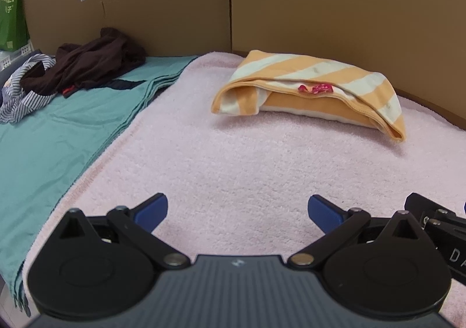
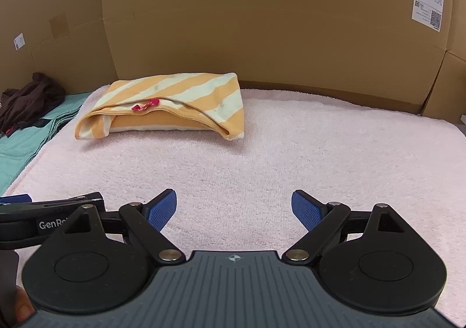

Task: Fold clothes

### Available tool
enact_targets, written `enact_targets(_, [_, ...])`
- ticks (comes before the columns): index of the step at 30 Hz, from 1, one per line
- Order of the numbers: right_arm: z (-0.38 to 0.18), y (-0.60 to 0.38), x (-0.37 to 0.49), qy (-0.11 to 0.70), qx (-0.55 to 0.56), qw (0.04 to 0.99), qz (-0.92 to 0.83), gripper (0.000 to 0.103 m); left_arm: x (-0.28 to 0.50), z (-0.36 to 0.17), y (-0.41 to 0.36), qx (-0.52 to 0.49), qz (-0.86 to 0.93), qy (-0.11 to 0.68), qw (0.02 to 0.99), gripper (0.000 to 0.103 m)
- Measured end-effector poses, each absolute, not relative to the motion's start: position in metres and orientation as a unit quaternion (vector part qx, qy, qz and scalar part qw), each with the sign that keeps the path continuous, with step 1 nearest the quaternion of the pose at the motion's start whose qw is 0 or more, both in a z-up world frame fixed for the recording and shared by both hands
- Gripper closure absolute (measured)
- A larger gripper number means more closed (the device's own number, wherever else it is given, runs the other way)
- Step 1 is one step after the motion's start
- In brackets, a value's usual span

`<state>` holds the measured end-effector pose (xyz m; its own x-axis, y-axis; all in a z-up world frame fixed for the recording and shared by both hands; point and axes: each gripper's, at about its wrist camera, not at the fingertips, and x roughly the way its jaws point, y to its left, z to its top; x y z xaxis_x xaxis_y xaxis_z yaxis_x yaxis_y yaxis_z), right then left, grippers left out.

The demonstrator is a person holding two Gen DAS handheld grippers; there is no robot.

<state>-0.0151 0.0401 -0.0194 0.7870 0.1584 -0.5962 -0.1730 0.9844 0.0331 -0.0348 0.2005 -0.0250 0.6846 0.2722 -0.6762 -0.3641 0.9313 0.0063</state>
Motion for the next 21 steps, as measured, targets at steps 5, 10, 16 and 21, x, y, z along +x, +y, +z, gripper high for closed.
enact_targets(5, [-0.021,0.04,-0.012,0.318,-0.008,0.944,0.088,0.014,-0.033,-0.026,0.201,-0.062,0.175,0.362,0.914,0.001])
enact_targets(10, [-0.023,0.04,-0.009,0.321,-0.004,0.943,0.09,0.014,-0.031,-0.027,0.2,-0.056,0.18,0.364,0.912,0.0])
enact_targets(16, [-0.023,0.041,-0.005,0.323,0.001,0.942,0.093,0.014,-0.029,-0.025,0.201,-0.052,0.186,0.365,0.911,0.001])
enact_targets(21, [-0.023,0.04,-0.004,0.324,0.005,0.941,0.096,0.014,-0.029,-0.022,0.201,-0.048,0.191,0.362,0.911,0.001])
